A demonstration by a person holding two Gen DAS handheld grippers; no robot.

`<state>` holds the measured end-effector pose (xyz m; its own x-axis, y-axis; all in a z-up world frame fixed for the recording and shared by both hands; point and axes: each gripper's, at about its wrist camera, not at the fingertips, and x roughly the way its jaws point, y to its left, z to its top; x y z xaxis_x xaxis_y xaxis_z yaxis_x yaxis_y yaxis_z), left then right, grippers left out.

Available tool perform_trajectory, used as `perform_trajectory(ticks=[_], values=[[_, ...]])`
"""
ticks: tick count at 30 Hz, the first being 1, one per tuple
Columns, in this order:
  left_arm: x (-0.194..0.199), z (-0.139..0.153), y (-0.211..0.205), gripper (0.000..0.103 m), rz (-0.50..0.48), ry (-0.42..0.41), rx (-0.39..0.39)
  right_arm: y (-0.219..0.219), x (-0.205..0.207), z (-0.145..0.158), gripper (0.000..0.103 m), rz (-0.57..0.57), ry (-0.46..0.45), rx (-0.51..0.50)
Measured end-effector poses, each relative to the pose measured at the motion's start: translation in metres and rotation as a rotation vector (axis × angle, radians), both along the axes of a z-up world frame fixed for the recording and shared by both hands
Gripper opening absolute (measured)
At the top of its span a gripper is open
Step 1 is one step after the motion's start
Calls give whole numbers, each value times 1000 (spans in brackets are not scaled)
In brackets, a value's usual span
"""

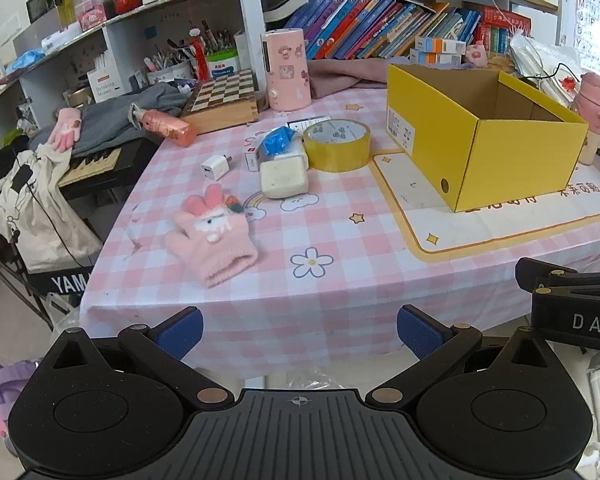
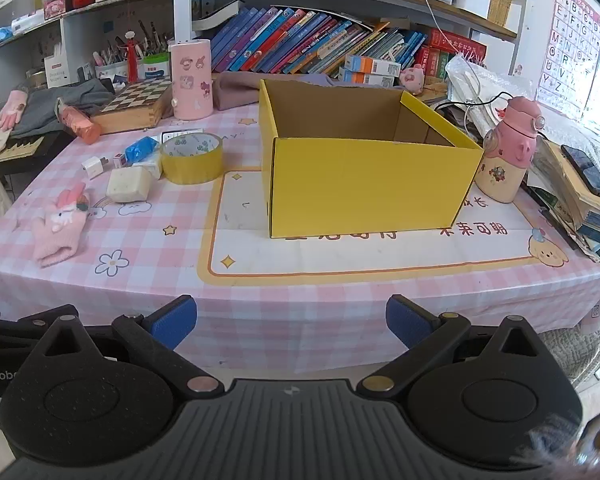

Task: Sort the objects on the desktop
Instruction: 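Move both tools toward the pink rabbit glove and white soap bar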

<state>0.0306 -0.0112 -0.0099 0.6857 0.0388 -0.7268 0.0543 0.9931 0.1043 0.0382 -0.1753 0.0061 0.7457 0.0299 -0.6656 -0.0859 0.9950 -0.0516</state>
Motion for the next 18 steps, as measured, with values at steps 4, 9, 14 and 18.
perform_trajectory(ticks=[4, 9, 14, 18], values=[[0, 0, 0, 103, 1, -1, 0, 0, 0, 0, 102, 1, 0, 0], [0, 0, 0, 103, 1, -1, 0, 1, 1, 0, 102, 1, 0, 0], [2, 0, 0, 103, 0, 0, 0, 0, 1, 0, 102, 0, 1, 0], [3, 0, 1, 103, -3, 3, -3, 1, 1, 0, 102, -1, 0, 0]])
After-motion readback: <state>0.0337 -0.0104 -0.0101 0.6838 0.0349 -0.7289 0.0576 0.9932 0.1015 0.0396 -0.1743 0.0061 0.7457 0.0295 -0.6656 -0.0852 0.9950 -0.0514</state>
